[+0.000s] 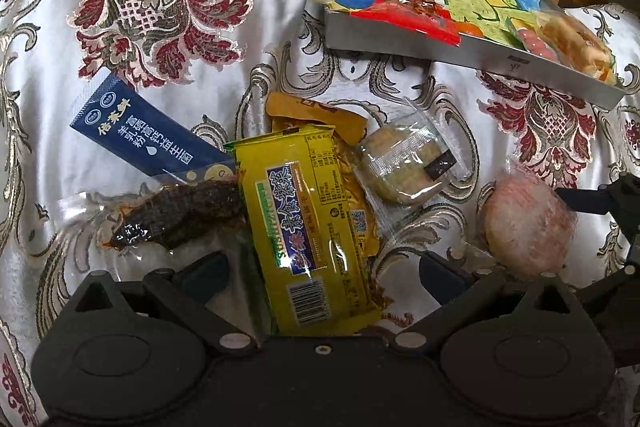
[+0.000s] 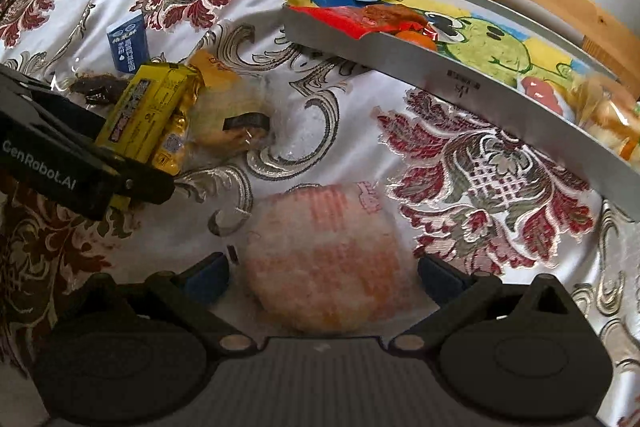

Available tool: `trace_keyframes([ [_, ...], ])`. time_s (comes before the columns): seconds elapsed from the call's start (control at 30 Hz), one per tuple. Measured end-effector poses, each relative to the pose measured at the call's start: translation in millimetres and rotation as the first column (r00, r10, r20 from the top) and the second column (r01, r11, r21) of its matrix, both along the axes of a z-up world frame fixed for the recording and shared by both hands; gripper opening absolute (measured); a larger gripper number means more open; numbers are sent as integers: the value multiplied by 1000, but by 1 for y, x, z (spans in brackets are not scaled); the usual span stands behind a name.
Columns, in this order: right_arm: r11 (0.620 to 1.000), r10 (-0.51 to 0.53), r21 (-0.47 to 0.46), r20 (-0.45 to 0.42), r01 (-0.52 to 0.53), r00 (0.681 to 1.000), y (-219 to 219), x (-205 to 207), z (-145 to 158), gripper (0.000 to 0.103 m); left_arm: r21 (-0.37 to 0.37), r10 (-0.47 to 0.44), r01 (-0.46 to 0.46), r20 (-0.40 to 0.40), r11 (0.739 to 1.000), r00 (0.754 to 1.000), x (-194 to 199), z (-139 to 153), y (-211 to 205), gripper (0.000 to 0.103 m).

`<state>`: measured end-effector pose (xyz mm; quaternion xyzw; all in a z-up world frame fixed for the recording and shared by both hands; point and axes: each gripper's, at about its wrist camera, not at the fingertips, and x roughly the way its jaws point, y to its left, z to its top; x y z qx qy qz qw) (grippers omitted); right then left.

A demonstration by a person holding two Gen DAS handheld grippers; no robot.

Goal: Organize snacks
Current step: 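Close the left gripper on the yellow wafer pack while the right grasps the pink cake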

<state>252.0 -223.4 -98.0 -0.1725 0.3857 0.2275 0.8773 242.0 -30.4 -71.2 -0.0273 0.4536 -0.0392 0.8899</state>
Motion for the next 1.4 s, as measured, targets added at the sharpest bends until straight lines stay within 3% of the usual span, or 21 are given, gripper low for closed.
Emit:
trace_keyframes([
  [0.13,1000,-7,29,-3,7,1000,-1,1,-1,101,-5,20,-20,17,1000,1000,-2,1,2,92],
  [0.4,999,31,28,7,-31,999,11,-8,1,82,-17,60,-59,30,998,998,-7,2,9,64],
  [0.67,999,44,21,25,-45,999,18,-14,2,77,-36,68,-67,26,997,997,-7,1,8,53],
  [1.07,993,92,-93,141,-79,986,34,-31,11,76,-169,41,-46,-34,985,999,-19,4,4,48],
  [1.4,981,73,-193,260,-23,963,29,-44,30,76,-169,-21,19,-11,985,1000,-24,8,-6,46],
])
